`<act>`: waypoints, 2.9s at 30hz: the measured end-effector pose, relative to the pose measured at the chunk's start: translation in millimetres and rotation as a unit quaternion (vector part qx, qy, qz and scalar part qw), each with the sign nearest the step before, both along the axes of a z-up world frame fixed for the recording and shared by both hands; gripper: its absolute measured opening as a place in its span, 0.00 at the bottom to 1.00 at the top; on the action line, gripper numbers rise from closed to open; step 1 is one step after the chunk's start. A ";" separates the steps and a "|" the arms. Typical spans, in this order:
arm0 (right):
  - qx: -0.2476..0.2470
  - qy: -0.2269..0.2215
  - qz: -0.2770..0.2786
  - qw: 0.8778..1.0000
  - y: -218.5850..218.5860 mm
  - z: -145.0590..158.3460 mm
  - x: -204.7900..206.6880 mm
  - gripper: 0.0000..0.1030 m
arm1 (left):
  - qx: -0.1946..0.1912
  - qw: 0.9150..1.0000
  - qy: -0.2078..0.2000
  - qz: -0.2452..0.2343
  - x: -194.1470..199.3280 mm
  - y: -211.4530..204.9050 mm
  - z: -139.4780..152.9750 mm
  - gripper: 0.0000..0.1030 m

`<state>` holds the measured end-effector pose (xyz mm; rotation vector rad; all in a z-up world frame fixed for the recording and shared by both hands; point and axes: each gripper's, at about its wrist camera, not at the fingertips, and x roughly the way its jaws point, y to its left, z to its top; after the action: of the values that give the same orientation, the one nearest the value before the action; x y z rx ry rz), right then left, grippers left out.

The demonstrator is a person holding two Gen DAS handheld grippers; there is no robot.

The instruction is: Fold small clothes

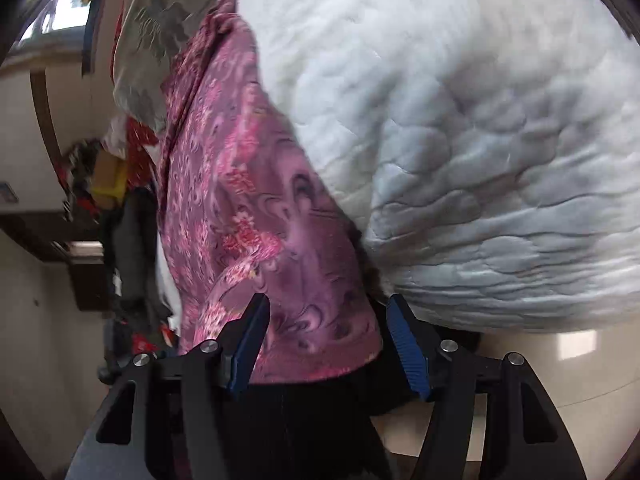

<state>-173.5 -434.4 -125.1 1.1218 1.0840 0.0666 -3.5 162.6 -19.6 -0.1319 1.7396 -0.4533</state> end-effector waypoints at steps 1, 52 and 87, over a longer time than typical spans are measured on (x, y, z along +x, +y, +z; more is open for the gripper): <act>0.019 -0.003 -0.001 1.000 -0.5 -6.7 2.0 0.62 | 0.005 1.000 -0.005 -0.002 -2.2 -2.2 0.5 0.46; -0.029 -0.084 -0.054 0.995 -41.3 77.8 268.2 0.12 | -0.081 0.993 -0.089 0.008 213.4 -70.3 11.6 0.31; -0.482 -0.056 0.139 0.863 32.4 103.8 272.5 0.57 | -0.097 0.989 -0.105 0.047 187.0 -74.9 7.0 0.34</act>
<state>99.0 -402.0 -21.3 0.0511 0.9730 -0.1713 183.5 87.6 -12.6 -0.2933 1.4745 -0.5474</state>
